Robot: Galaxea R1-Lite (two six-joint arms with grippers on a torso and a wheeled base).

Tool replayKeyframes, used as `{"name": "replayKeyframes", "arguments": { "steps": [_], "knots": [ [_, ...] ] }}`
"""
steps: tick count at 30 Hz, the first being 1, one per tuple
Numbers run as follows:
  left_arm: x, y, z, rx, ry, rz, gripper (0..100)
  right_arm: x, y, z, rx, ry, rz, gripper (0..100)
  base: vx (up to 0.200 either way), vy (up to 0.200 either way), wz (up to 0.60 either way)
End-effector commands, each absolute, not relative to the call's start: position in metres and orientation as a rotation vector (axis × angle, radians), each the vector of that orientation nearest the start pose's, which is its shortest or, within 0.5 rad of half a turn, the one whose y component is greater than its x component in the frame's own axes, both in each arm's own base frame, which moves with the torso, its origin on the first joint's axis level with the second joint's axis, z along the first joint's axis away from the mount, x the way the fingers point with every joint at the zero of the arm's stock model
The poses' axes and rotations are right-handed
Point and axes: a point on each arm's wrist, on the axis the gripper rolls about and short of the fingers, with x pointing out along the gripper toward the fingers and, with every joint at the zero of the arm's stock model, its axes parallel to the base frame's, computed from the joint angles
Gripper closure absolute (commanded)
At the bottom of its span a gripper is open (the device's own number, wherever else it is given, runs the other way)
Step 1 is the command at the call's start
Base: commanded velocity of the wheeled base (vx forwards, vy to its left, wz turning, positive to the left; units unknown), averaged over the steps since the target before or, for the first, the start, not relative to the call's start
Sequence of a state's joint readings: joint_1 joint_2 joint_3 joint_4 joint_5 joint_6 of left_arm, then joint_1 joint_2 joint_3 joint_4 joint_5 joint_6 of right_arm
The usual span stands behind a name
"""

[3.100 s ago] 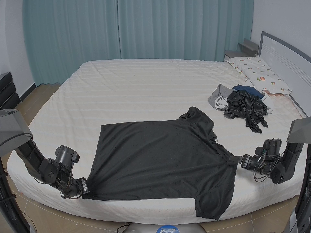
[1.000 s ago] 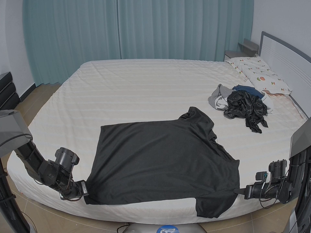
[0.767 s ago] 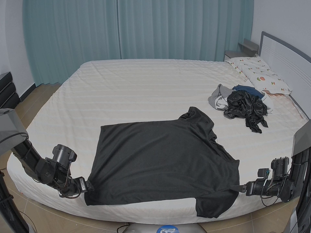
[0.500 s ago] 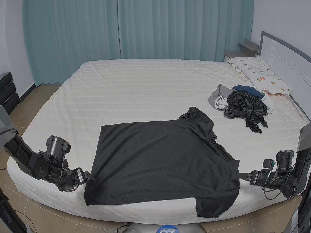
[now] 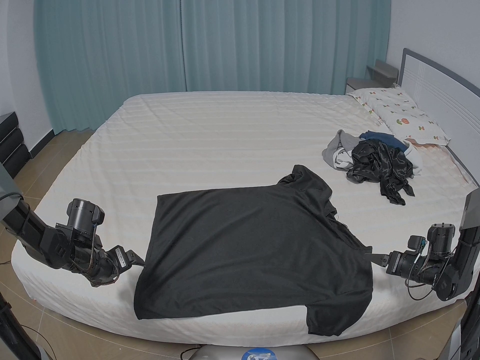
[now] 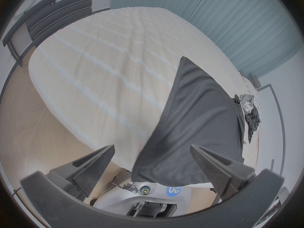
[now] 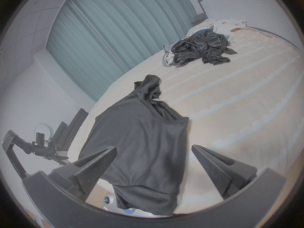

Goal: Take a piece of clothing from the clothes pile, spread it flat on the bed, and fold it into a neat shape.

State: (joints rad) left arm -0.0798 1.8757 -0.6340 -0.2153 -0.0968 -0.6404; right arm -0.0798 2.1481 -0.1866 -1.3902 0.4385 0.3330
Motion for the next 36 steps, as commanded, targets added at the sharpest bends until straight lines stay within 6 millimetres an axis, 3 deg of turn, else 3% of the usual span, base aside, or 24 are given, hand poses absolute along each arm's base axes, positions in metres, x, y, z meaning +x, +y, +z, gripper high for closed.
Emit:
{"name": "replayKeyframes", "arguments": {
  "steps": [1,11,18,23,36],
  "knots": [
    [0.271,-0.024,0.057,-0.589,1.046,0.174,0,0.252,-0.011,0.006,0.468,0.611,0.254,0,0.0,0.0,0.0],
    [0.285,-0.032,0.055,-0.682,1.03,0.182,0,0.261,-0.011,0.005,0.506,0.6,0.244,0,0.0,0.0,0.0],
    [0.293,-0.039,0.058,-0.793,1.019,0.154,0,0.281,-0.001,0.001,0.545,0.575,0.203,0,0.2,0.0,0.0],
    [0.294,-0.049,0.055,-0.824,1.04,0.153,0,0.311,0.011,0.006,0.565,0.527,0.196,0,0.12,0.0,0.0],
    [0.302,-0.058,0.042,-0.865,1.057,0.154,0,0.41,0.005,0.005,0.691,0.521,0.124,0,0.0,0.0,0.0]
  ]
}}
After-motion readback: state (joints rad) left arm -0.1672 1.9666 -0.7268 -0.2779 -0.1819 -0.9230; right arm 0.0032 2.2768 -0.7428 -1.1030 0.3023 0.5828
